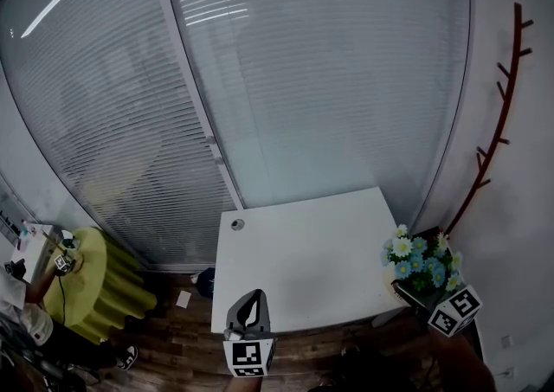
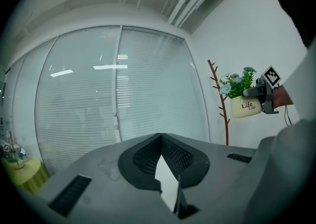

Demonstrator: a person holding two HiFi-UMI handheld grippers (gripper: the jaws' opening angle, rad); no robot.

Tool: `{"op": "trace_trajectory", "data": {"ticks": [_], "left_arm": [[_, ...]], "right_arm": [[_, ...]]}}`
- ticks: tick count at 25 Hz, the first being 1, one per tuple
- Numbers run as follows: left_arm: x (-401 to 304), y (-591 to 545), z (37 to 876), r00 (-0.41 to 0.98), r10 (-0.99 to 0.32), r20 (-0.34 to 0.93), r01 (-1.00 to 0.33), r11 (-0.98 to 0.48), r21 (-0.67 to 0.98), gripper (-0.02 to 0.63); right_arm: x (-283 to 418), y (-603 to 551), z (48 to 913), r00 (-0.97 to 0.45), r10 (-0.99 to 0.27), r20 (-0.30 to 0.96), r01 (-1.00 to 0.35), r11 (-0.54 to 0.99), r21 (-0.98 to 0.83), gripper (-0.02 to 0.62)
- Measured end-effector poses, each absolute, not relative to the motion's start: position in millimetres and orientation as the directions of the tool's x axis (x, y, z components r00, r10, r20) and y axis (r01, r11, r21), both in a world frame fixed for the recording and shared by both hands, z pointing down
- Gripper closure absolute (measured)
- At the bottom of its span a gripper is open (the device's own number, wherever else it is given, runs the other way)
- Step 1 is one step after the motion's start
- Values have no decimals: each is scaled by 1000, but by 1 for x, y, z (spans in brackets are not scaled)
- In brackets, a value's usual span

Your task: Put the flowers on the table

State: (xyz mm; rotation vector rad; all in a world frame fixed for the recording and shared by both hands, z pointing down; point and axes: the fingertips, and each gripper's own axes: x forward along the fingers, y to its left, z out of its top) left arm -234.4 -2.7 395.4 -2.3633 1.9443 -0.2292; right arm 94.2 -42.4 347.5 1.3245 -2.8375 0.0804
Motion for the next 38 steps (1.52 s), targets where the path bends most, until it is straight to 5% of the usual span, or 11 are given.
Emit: {"op": "trace_trajectory", "data": {"ticks": [38], "left_arm": [[-231,-169,412,97,-986,132,-974,-122,-192,601]], "right_arm": [[41,-235,393,-782,-623,38,-624,779,-67,75]]}}
